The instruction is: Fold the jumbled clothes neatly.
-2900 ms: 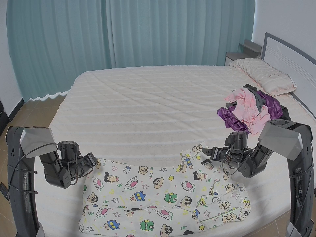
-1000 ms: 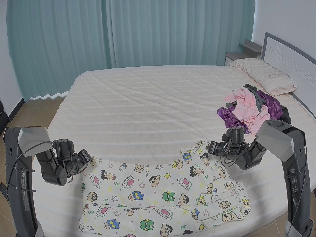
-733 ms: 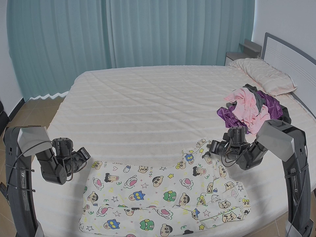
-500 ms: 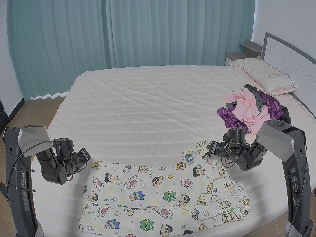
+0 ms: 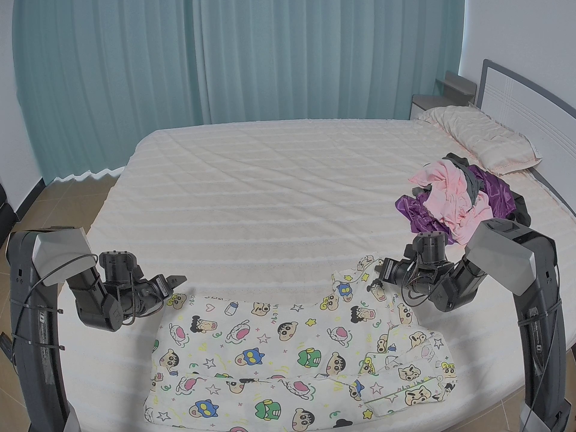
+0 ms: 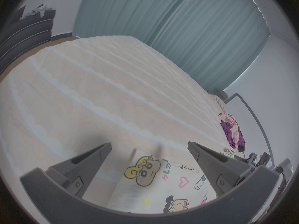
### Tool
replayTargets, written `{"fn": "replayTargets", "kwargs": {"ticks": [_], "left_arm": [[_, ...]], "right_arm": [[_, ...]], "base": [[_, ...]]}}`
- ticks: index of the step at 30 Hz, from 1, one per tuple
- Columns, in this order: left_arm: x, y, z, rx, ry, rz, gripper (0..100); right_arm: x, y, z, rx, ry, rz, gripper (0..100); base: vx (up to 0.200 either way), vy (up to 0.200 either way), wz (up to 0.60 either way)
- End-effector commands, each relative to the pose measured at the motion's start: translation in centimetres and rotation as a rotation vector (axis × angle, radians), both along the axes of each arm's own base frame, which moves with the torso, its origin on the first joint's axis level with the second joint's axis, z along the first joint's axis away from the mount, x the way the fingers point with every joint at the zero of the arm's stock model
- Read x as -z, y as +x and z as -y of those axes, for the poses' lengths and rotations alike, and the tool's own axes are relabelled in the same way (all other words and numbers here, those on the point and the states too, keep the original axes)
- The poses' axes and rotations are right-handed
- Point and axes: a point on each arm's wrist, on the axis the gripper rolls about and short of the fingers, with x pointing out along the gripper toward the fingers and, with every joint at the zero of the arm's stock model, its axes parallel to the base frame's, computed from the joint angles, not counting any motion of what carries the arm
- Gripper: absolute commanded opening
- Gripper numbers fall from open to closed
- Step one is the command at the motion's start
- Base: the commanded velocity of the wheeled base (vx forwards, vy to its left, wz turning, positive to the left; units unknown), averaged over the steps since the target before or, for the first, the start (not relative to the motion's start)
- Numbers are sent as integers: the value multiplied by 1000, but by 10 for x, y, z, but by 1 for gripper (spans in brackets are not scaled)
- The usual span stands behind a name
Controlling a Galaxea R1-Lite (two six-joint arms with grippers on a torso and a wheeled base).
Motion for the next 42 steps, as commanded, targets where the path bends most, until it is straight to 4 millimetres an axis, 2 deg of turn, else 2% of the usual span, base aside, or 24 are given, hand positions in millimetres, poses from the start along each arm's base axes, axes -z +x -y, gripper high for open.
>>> {"fn": "replayTargets", "kwargs": {"ticks": [1, 16, 17, 32, 42], "left_arm": [[0, 1, 4, 29, -1, -8, 100], [5, -1, 26, 143, 49, -62, 100], [5, -1, 27, 145, 50, -61, 0], [5, -1, 27, 139, 54, -69, 0], [-2, -2, 19, 52, 22, 59, 0]], "right_arm": [[-1, 0, -2, -3, 0, 2, 0], [-3, 0, -2, -2, 1, 10, 0], [-3, 0, -2, -2, 1, 10, 0], [-4, 1, 2, 7, 1, 11, 0], [-9, -2, 2, 7, 7, 38, 0]], "base": [[0, 0, 0], [0, 0, 0], [0, 0, 0], [0, 0, 0], [0, 0, 0]]}}
